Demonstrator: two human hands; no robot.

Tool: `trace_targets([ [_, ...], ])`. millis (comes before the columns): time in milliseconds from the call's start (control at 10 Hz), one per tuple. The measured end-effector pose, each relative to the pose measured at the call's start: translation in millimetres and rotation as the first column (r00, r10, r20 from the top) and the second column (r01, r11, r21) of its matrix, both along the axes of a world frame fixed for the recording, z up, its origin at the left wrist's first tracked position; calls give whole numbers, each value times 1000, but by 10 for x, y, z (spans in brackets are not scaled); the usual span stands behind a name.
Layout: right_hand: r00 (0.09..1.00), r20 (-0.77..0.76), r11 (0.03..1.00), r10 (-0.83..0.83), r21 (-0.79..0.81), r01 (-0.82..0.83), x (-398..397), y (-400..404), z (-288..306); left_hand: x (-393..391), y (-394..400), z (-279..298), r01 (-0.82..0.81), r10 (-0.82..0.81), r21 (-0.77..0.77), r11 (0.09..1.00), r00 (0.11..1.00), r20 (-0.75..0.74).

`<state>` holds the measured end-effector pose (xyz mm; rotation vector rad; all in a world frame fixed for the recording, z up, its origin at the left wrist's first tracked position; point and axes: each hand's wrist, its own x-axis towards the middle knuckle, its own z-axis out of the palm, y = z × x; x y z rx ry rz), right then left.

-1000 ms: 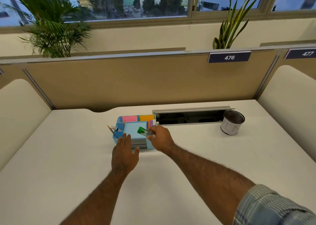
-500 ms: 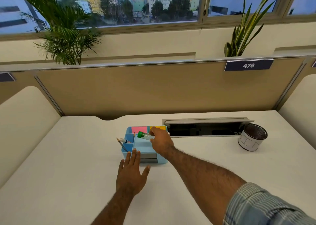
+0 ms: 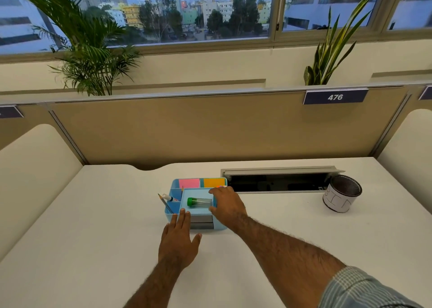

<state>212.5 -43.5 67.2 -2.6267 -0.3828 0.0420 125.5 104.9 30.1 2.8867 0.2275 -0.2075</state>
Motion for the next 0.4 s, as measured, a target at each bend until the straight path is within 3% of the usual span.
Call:
trace_targets([
  [200, 997, 59, 997, -47, -59, 51, -140, -481, 211, 30, -169, 367, 33, -33, 0, 999, 996, -79],
  [400, 980, 177, 988, -88, -111, 109, -159, -1094, 899, 95, -398, 983, 77, -99, -153, 985, 985, -145],
])
